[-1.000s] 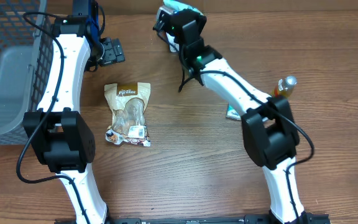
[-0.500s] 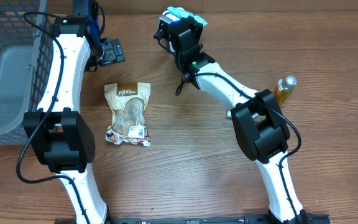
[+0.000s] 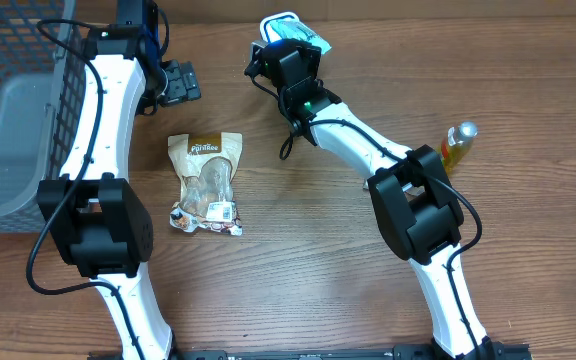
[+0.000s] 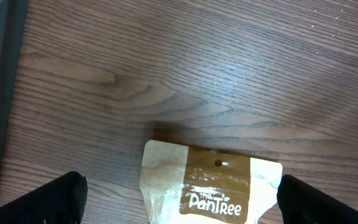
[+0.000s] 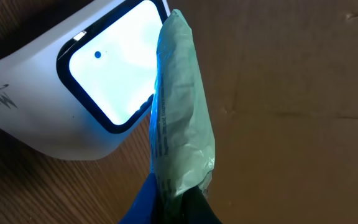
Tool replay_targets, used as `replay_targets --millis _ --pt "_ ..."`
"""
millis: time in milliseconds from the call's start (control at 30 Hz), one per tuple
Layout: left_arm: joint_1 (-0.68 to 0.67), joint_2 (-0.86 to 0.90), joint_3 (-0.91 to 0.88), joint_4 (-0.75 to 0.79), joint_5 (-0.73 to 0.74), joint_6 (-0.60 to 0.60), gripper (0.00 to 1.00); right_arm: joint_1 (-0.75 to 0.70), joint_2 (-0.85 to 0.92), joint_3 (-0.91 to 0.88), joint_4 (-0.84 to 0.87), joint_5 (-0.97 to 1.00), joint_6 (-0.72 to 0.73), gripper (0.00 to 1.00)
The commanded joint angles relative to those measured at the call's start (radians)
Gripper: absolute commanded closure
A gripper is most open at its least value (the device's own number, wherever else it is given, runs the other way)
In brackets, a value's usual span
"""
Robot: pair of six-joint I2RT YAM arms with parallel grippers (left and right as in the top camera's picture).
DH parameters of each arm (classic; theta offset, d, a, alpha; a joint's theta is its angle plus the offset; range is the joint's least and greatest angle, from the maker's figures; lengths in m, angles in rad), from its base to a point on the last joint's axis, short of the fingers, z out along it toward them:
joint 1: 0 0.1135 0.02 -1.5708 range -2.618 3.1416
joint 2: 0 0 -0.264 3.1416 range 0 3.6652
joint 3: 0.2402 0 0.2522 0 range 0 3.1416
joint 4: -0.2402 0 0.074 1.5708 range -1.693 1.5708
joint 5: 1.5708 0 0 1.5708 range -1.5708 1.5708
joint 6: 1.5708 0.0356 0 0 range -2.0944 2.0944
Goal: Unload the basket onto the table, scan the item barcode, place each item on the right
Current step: 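Lift the bar with the right gripper to the white scanner, then carry the bar back right and lower it onto the table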
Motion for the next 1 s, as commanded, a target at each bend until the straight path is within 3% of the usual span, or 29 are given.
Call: replay_targets --millis 0,533,767,967 --pt "-0.004 -0.005 0.013 0.001 -0.010 0.019 0.00 0.008 0.009 0.008 -0.002 -0.027 -0.001 0.94" --pt "-0.004 -0.005 0.013 0.001 -0.010 0.019 0.00 0.006 0.009 0.006 -0.042 -0.046 0.012 0.95" --pt "-0.004 -0.005 0.013 0.001 -0.010 0.019 0.01 0.005 -0.043 0.010 0.011 -0.042 0.203 0.96" --pt "-0.004 -0.005 0.013 0.001 -0.010 0.019 0.01 0.005 -0.171 0.010 -0.064 -0.043 0.317 0.96"
